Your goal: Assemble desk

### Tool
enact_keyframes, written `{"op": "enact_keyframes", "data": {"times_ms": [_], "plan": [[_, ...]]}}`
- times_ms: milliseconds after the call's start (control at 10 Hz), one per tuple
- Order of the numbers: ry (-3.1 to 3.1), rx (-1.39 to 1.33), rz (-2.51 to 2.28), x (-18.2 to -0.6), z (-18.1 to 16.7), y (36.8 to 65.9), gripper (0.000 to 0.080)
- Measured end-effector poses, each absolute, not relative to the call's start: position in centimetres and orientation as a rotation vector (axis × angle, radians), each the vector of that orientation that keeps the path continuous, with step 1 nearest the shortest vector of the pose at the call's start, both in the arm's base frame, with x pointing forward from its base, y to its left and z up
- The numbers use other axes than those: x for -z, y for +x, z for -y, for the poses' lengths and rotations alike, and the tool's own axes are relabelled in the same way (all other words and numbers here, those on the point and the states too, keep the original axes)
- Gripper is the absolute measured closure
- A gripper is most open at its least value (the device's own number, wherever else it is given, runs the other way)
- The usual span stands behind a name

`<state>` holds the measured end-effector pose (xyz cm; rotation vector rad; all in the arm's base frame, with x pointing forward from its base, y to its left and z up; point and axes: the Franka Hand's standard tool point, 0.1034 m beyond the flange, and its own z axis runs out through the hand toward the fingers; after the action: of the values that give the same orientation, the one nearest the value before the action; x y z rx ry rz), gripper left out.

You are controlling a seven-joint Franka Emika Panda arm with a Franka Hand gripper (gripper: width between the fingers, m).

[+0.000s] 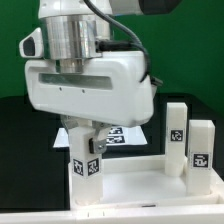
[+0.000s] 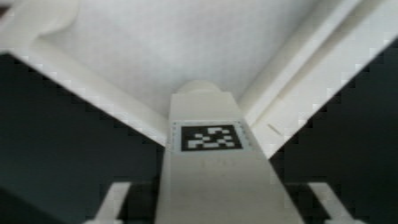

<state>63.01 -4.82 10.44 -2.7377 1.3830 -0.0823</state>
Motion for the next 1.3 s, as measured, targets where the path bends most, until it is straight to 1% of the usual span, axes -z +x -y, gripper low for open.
{"op": "enact_keyframes", "data": {"times_ms": [200,300,400,500,800,1200,1300], "plan": [[-2.426,0.027,-1.844,-10.67,4.78,63.00,0.0512],[-2.177,-0.003,-2.075,-10.47,4.51,62.99,0.0512],[-1.999,-0.015,-2.196,-10.24,4.67,62.95,0.0512],[-2.100,0.007,-2.155,-10.21,4.47,62.82,0.0512],[-1.882,-0.009,-2.339,-10.19,4.47,62.90,0.0512],[-1.851,-0.009,-2.362,-10.27,4.62,62.92,0.0511],[-1.849,-0.005,-2.354,-10.75,4.47,63.08,0.0315]]}}
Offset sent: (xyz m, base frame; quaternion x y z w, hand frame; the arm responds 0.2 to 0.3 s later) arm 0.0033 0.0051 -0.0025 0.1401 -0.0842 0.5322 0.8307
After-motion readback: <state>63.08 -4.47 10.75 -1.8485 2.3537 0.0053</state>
